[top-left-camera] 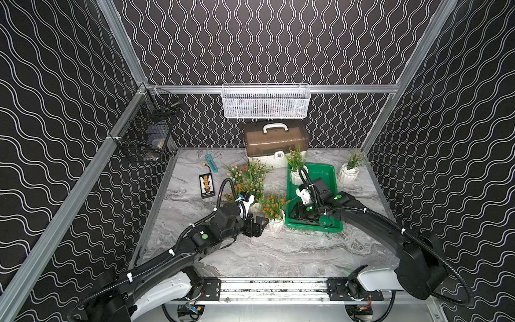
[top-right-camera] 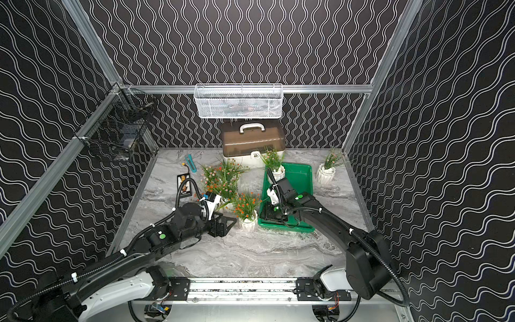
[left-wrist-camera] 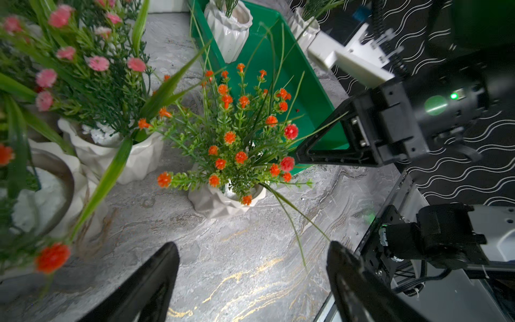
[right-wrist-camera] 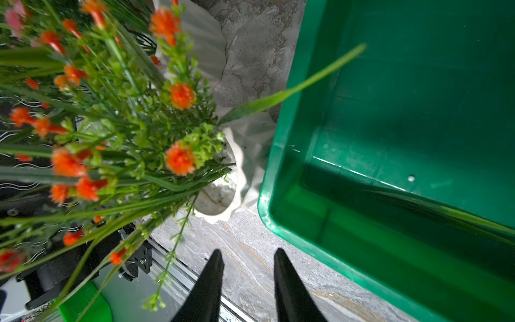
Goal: Put the potted gypsophila into the storage box
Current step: Pick up the baby's breath potted plant from the center of the board.
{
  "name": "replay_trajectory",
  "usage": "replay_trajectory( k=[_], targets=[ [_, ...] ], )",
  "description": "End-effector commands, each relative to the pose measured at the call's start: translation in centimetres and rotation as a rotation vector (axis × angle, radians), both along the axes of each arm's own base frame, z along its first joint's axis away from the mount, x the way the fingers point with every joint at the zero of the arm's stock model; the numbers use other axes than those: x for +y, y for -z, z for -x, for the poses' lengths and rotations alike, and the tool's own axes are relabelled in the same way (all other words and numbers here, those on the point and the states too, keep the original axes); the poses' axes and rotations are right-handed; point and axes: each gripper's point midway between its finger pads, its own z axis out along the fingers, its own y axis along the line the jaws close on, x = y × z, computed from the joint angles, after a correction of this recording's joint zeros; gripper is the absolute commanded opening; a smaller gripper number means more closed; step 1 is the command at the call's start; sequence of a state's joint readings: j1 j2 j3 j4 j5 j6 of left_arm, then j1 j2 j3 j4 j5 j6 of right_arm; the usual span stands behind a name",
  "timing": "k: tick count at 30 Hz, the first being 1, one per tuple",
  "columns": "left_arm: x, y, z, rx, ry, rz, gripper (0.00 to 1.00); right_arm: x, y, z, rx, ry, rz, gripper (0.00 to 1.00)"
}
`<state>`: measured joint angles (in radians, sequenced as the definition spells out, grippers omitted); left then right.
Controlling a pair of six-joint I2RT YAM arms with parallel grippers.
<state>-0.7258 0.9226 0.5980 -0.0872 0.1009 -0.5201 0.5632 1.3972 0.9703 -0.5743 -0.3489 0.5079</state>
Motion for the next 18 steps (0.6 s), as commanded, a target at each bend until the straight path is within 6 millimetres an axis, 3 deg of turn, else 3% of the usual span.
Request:
replay_trajectory(
  k=[1, 18],
  targets=[
    [-0.2, -1.2, -0.1, -0.052, 0.008, 0.029, 0.87, 0.8, -0.5, -0.8, -0.028, 0.001, -0.024, 0.35],
    [-0.2, -1.0, 0.4, -0.085, 0.044, 0.030, 0.89, 2.1, 1.8, -2.2, -0.021, -0.038, 0.074, 0.35]
  ],
)
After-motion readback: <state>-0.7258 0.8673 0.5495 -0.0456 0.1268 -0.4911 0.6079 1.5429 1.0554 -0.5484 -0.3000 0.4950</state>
